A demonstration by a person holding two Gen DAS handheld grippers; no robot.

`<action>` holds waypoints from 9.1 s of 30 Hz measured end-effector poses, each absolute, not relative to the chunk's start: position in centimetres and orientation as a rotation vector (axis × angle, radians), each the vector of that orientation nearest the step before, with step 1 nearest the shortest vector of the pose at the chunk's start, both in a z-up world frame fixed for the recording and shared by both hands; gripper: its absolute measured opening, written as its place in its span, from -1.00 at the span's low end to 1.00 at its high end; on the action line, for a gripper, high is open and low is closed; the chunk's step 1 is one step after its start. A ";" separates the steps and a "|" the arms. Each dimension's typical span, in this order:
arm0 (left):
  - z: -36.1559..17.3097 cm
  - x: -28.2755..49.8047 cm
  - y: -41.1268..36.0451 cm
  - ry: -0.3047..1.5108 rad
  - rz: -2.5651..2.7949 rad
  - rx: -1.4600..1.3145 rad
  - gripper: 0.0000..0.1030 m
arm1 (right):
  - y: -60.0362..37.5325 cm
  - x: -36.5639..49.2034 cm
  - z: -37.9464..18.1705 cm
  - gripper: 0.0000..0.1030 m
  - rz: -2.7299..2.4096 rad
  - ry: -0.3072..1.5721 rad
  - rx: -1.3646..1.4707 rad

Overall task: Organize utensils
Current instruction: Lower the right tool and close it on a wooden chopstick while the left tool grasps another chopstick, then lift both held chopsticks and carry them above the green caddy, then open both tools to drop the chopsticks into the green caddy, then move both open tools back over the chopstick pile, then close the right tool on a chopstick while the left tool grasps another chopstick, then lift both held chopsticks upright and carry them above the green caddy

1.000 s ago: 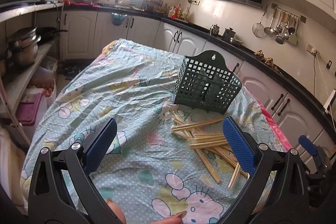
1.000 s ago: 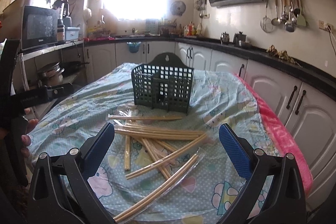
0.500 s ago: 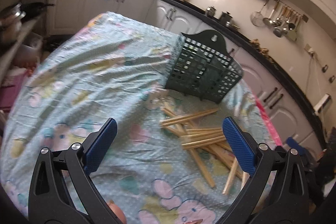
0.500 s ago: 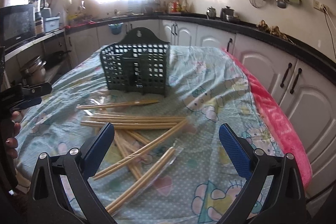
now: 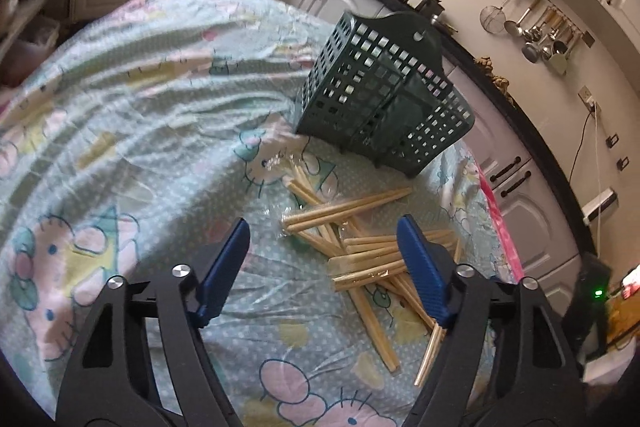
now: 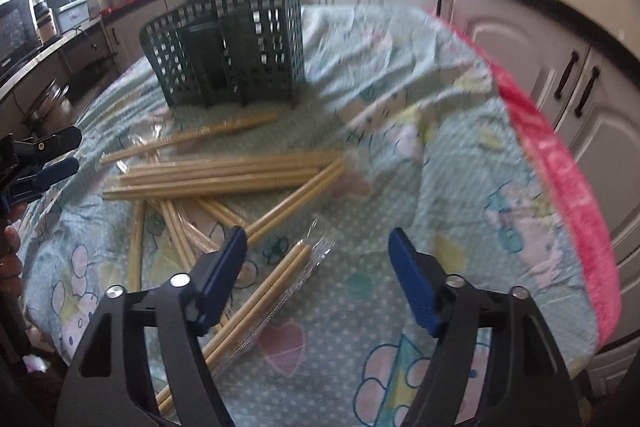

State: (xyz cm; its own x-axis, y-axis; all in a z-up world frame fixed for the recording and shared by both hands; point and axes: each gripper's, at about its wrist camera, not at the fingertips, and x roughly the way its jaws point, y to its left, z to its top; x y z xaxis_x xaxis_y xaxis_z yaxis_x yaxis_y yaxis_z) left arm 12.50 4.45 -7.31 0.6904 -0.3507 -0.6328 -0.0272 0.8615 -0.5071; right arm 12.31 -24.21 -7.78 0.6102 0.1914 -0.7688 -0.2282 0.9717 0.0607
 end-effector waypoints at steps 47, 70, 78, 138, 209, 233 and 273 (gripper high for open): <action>2.7 14.1 4.9 0.593 -0.323 -0.466 -0.94 | -24.0 13.2 4.3 -0.88 0.444 0.645 0.053; 17.1 14.4 4.5 0.365 -0.400 -0.353 -0.94 | -21.7 17.0 19.9 -0.89 0.505 0.279 0.046; 19.1 16.2 5.0 0.415 -0.368 -0.284 -0.94 | -21.5 21.0 21.8 -0.89 0.475 0.217 0.057; 11.0 16.5 4.3 0.433 -0.204 -0.289 0.79 | -20.8 20.4 12.4 0.58 0.408 0.366 0.005; -5.5 10.0 3.7 0.820 -0.229 -0.400 0.70 | -23.4 12.7 -1.5 0.76 0.312 0.663 -0.097; -10.5 12.0 2.4 0.928 -0.357 -0.622 -0.03 | -25.2 19.7 -7.9 0.55 0.250 0.901 0.041; -3.8 10.2 2.9 0.751 -0.379 -0.475 -0.88 | -25.5 16.9 1.2 -0.96 0.375 0.668 0.088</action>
State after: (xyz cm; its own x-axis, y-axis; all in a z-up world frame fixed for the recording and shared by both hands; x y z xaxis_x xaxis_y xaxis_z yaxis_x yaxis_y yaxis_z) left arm 10.21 2.88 -3.77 0.6729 -0.4878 -0.5561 0.1577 0.8291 -0.5363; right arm 16.86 -25.53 1.17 0.7208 0.3665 -0.5883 -0.3108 0.9296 0.1983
